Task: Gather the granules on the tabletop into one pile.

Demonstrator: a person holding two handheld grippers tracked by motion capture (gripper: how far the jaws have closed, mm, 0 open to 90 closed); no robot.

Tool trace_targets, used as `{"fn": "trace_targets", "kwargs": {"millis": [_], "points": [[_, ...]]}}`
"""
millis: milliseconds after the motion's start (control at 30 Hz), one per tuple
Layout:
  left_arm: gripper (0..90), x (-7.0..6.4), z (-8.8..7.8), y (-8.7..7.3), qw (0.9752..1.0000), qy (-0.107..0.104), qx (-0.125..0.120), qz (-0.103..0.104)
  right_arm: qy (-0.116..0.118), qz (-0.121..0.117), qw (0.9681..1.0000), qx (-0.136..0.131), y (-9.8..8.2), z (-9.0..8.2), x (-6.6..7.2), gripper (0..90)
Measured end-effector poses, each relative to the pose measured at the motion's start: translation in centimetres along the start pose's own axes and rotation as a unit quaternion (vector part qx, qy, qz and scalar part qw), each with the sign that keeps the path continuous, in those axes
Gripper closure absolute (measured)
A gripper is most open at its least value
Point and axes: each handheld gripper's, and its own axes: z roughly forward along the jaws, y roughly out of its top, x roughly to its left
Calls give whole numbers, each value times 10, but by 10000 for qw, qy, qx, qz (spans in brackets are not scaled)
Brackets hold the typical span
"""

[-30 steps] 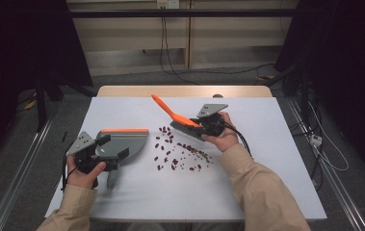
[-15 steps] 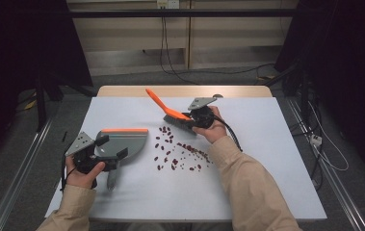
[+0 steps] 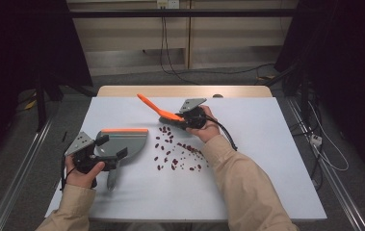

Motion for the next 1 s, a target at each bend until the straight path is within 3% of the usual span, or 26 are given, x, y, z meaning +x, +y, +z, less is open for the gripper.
{"fn": "trace_targets", "kwargs": {"millis": [267,667,1000], "points": [[56,-2,1,0,10000,-6,16,16,255,-240,9994,38,-2,-10,14,712],[56,-4,0,0,10000,1,2,41,615,-371,9974,62,-12,-35,34,712],[56,-4,0,1,10000,-11,5,75,664,-369,9971,46,-19,-54,44,713]]}}
